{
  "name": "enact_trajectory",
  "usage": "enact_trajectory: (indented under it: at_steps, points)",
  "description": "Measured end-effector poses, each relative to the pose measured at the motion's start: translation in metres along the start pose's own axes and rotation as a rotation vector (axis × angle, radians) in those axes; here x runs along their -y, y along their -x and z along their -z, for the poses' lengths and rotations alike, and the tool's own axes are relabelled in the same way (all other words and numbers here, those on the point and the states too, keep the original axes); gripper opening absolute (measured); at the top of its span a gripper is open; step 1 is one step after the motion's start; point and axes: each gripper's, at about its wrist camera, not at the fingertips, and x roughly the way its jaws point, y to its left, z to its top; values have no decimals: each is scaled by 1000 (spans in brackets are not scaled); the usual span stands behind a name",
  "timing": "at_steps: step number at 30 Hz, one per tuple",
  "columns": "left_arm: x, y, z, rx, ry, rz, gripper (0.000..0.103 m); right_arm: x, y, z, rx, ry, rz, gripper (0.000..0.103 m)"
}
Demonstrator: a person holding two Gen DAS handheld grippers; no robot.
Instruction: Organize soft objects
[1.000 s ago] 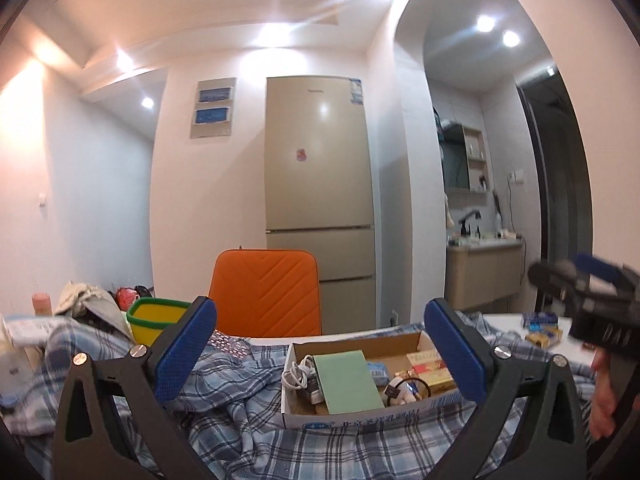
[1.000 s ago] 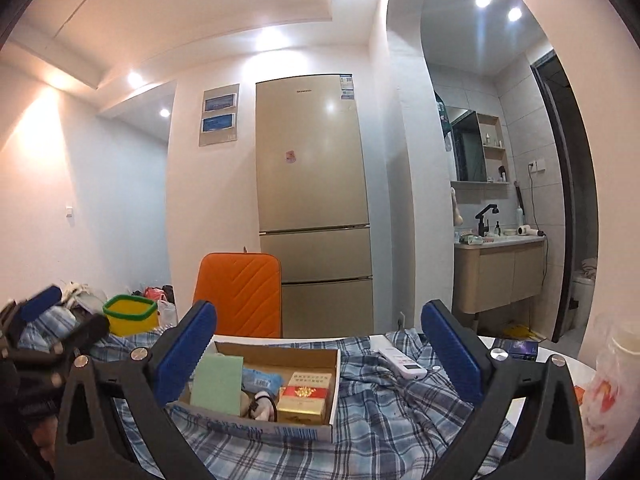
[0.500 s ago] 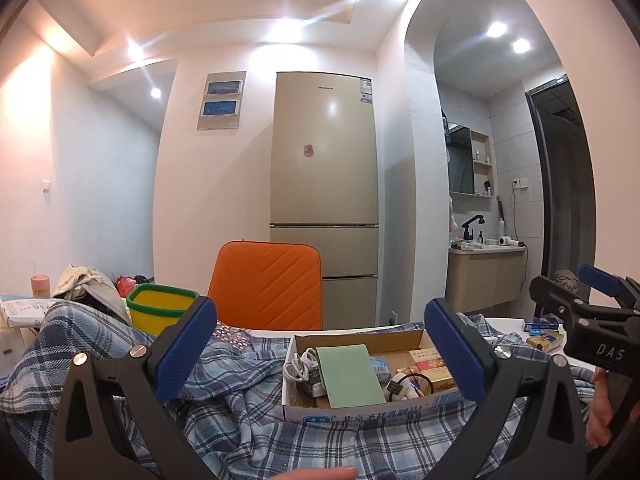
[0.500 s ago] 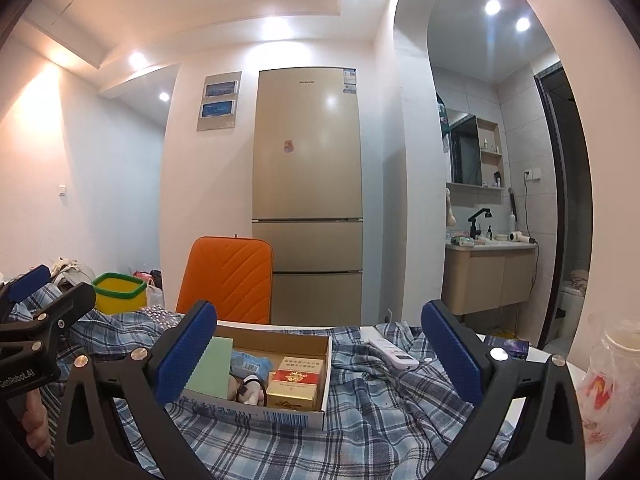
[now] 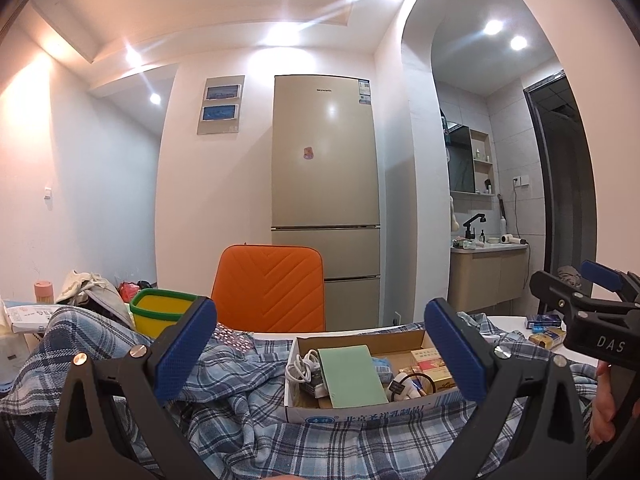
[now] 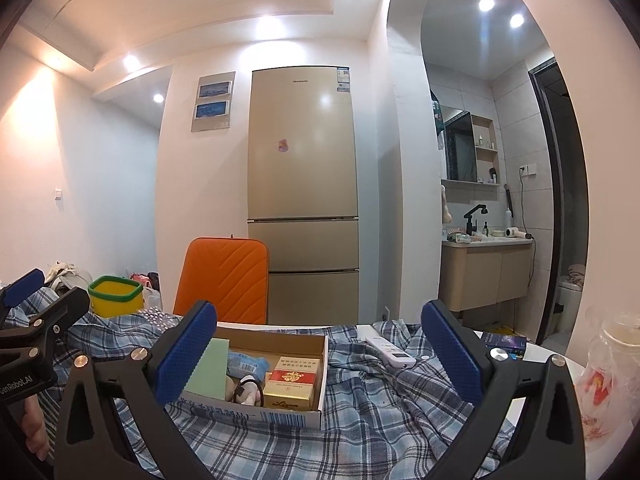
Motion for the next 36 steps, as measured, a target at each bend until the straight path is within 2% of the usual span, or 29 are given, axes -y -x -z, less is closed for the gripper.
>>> enact_trajectory:
  at_steps: [36]
  points:
    - [-3,0,3,-5,-11,-3,103,-1,-2,2,-14,-13,3,103]
